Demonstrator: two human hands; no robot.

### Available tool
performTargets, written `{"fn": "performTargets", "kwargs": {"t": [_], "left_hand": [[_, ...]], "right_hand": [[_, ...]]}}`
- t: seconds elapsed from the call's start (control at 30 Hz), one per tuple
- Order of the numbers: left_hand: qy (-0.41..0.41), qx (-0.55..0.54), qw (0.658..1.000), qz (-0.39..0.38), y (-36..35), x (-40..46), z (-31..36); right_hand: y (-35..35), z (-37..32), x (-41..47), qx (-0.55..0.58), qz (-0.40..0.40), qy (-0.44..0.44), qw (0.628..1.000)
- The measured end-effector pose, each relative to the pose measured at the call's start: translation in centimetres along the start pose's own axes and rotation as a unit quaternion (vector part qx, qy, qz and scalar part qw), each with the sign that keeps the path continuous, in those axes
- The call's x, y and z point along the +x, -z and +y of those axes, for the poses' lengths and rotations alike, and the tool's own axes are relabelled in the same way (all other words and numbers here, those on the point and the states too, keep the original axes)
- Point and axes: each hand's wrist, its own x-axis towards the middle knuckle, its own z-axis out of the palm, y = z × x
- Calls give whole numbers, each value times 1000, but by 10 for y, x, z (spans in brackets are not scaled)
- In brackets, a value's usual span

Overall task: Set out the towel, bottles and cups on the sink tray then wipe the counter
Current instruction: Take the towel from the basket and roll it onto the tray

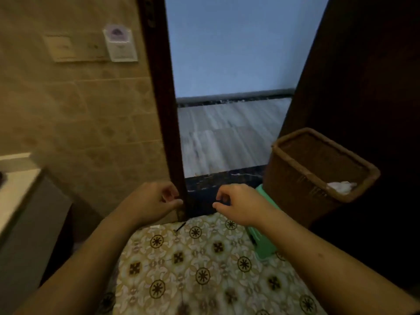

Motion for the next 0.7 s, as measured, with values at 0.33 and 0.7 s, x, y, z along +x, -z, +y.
{"fn": "performTargets", "kwargs": {"t": [0.33, 0.7], "left_hand": [[-90, 27, 987, -133, -134, 137, 203], [-252, 89, 942, -201, -203, 338, 329]], "right_hand": [[66, 238, -89, 16, 23, -164, 986], [120, 382, -70, 67, 83, -313, 944]]}}
